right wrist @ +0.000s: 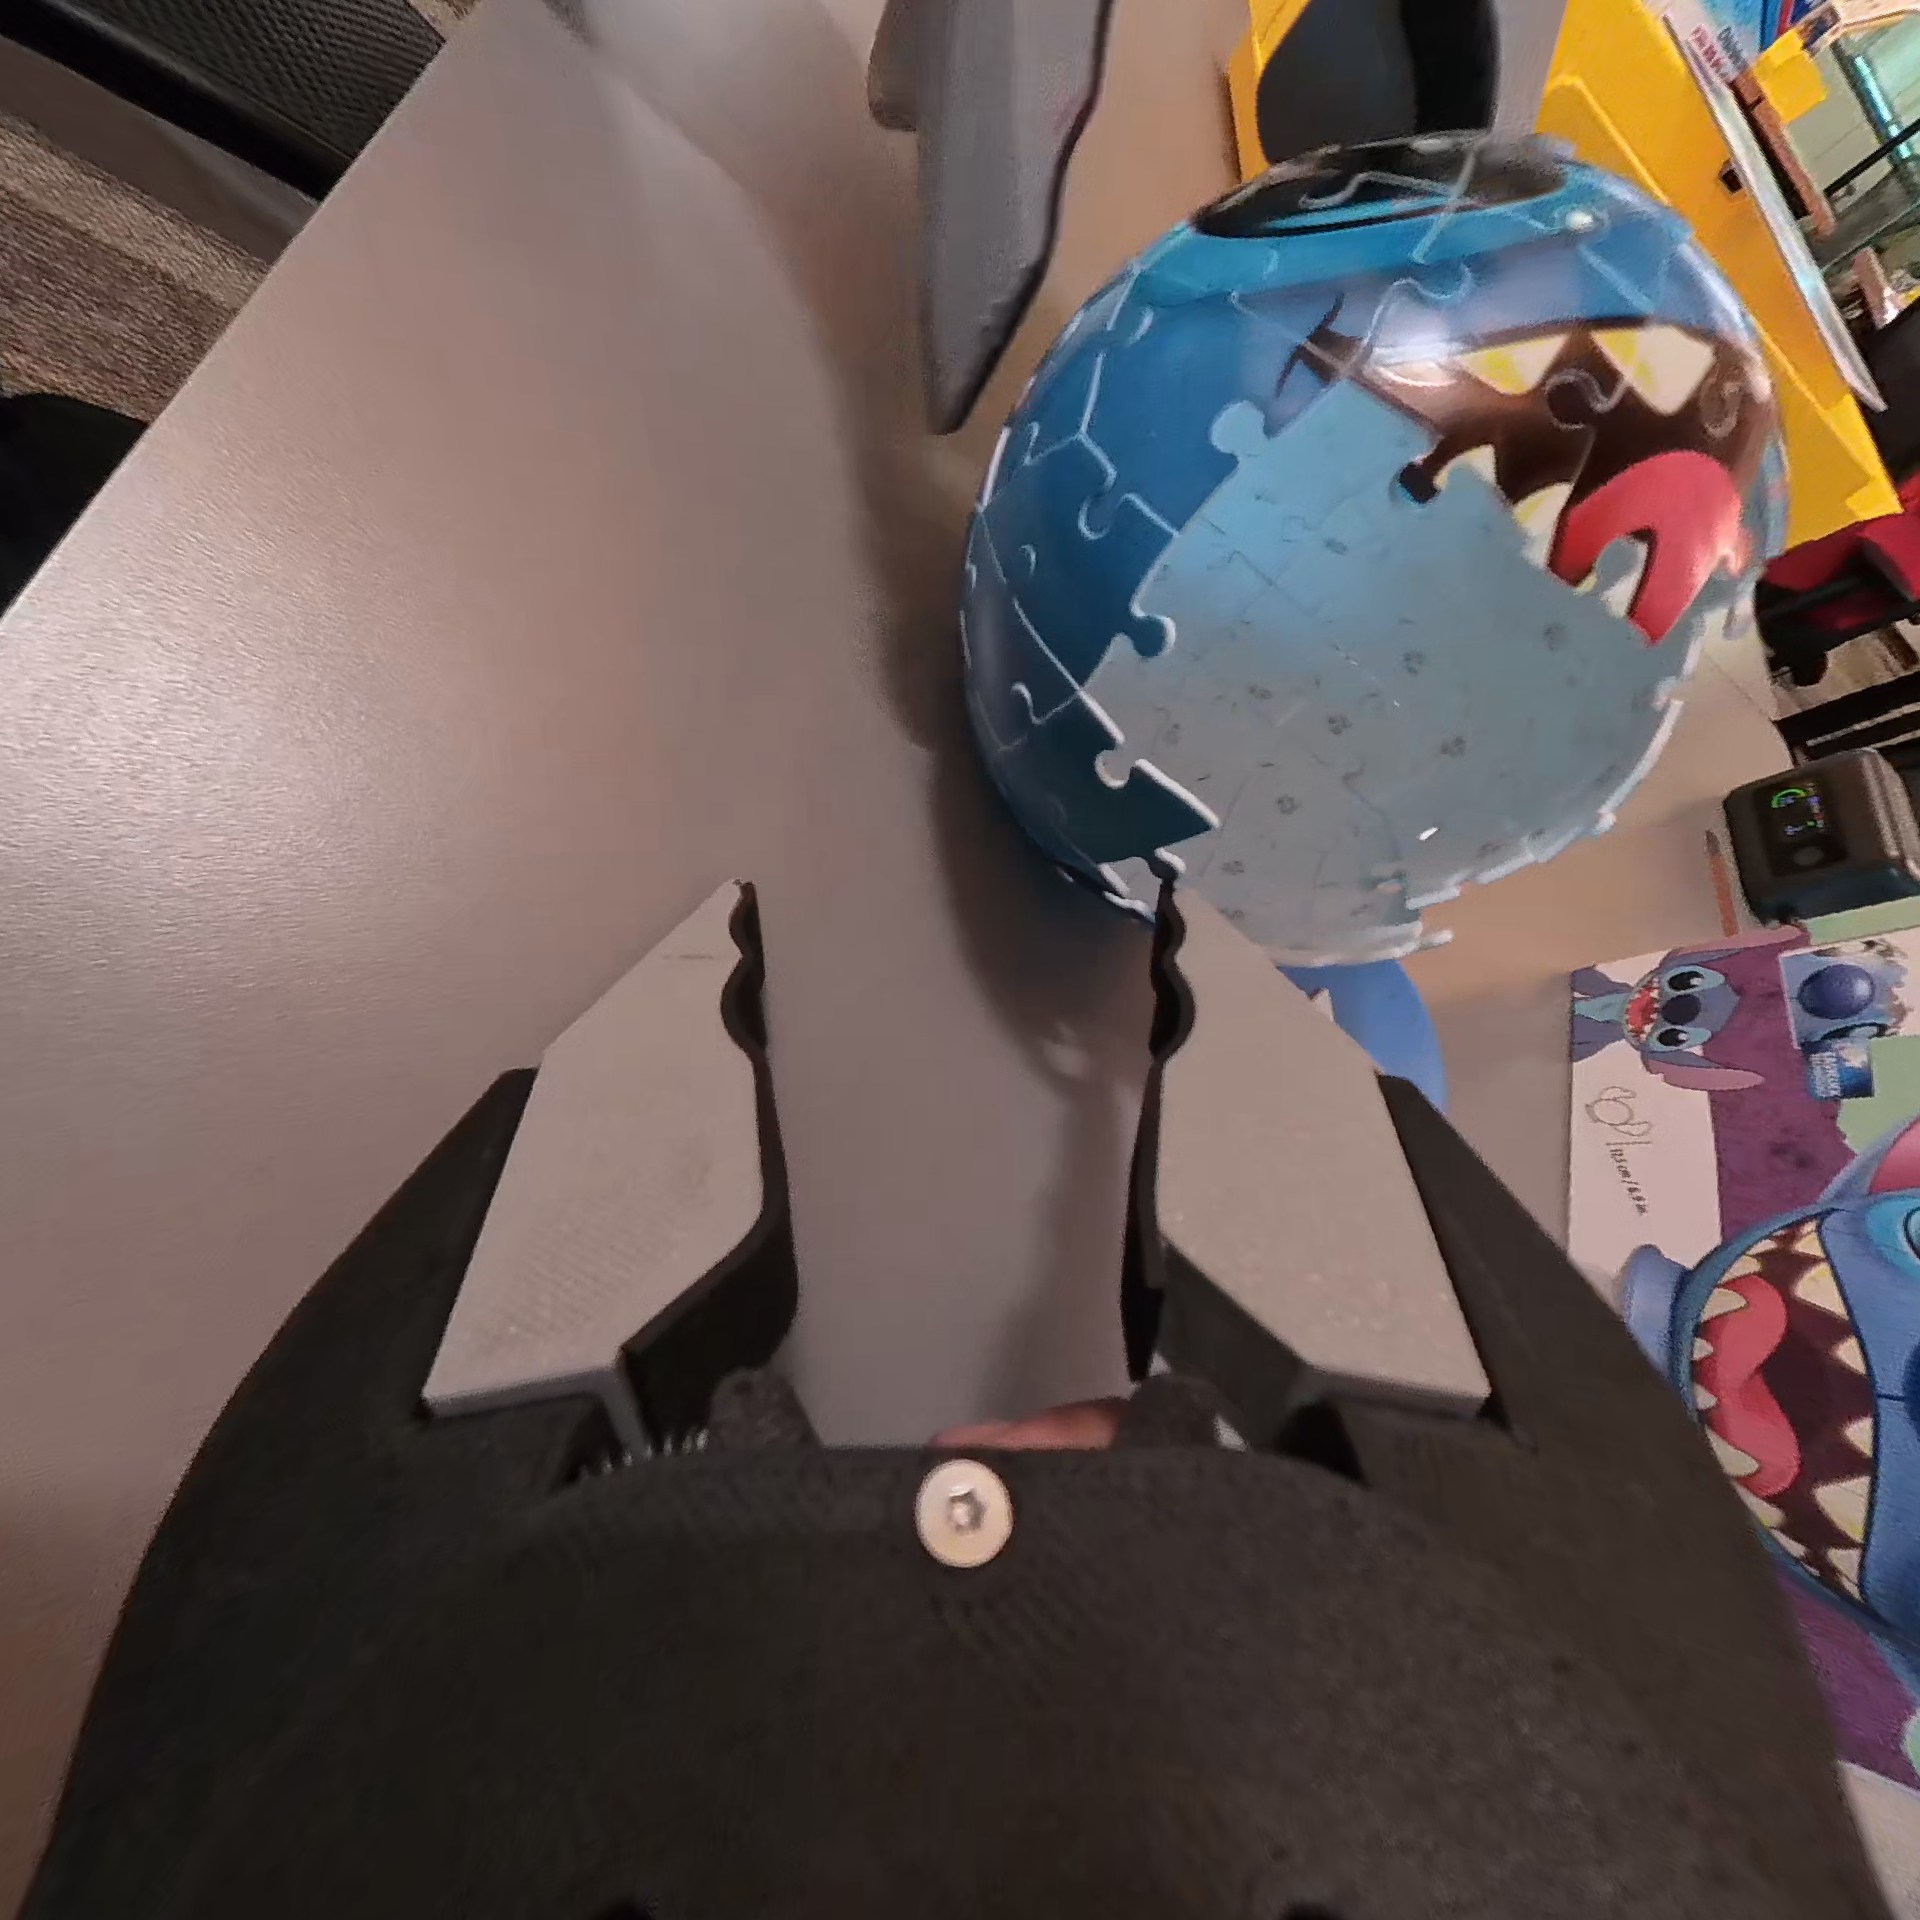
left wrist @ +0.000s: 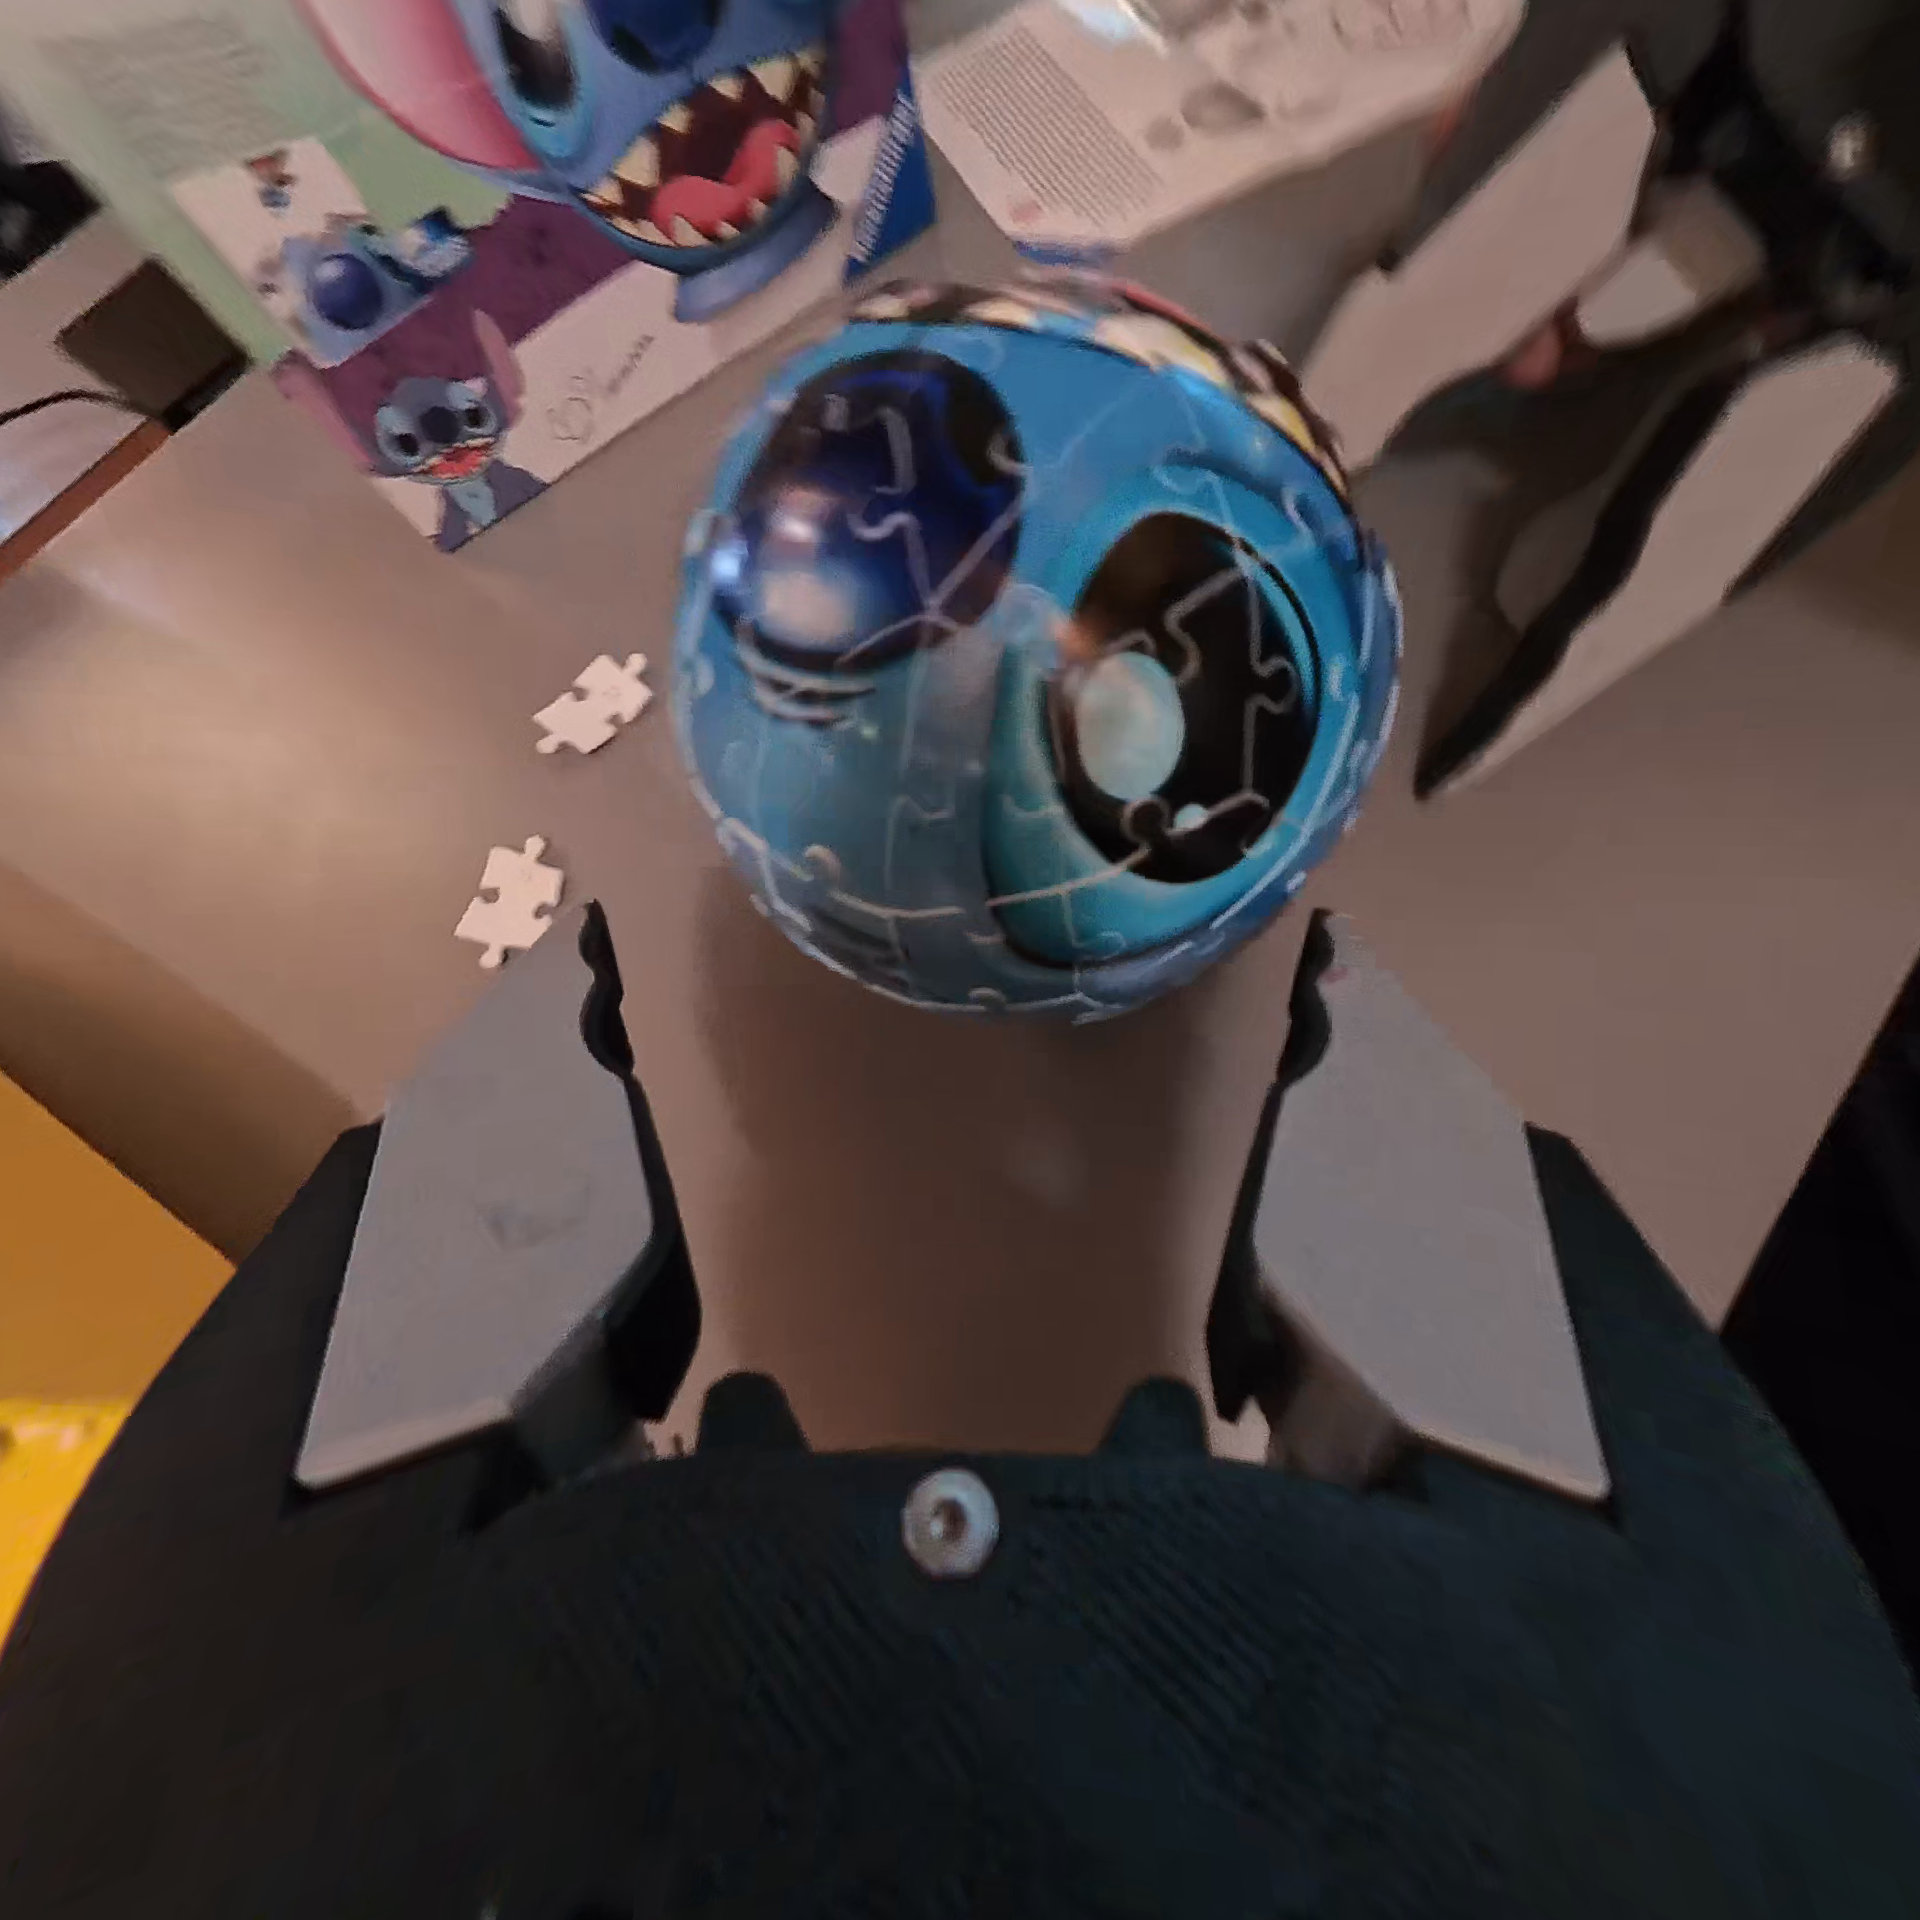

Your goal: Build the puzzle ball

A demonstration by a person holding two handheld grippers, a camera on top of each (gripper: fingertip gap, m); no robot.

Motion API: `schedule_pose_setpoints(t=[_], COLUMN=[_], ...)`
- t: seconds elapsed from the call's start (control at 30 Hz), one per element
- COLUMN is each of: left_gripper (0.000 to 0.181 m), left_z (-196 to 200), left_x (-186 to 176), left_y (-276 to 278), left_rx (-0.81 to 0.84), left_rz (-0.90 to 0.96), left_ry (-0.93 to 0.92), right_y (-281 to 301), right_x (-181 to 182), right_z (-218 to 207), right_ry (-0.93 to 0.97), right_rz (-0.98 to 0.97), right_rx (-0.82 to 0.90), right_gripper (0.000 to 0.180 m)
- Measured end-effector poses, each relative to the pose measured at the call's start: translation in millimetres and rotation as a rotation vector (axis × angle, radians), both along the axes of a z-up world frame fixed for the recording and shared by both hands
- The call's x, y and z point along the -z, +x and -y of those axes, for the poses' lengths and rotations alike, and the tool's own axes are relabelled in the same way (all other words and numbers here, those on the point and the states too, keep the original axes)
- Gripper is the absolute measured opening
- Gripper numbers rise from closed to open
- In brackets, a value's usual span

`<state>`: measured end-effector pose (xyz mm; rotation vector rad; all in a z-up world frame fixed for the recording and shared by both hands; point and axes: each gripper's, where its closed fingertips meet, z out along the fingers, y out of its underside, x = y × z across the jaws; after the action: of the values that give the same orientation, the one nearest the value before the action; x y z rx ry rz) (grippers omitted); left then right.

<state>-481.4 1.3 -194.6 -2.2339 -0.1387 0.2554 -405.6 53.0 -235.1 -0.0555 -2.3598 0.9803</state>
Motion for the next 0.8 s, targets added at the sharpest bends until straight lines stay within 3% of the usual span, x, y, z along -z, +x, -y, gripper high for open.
schedule_pose_setpoints(t=[0.1, 0.27, 0.4, 0.8], left_gripper=[0.13, 0.13, 0.13, 0.126], left_z=[2.6, -3.6, -3.2, -26.7], left_x=[-14.0, -30.9, -20.9, -3.3], left_y=[-5.5, 10.5, 2.9, 6.7], left_rx=[-0.164, -0.226, -0.301, -0.263], left_rz=[0.116, 0.265, 0.23, 0.278], left_ry=[0.136, 0.31, 0.255, 0.16], right_y=[2.1, 3.7, 5.3, 12.1], right_x=[0.5, -0.2, 2.2, 3.0], right_z=[1.5, 6.6, 9.3, 20.0], right_ry=[-0.006, -0.018, 0.002, 0.009], right_rz=[0.022, 0.057, 0.05, 0.063], right_rx=[-0.001, 0.003, 0.003, -0.024], right_gripper=[0.076, 0.076, 0.075, 0.071])
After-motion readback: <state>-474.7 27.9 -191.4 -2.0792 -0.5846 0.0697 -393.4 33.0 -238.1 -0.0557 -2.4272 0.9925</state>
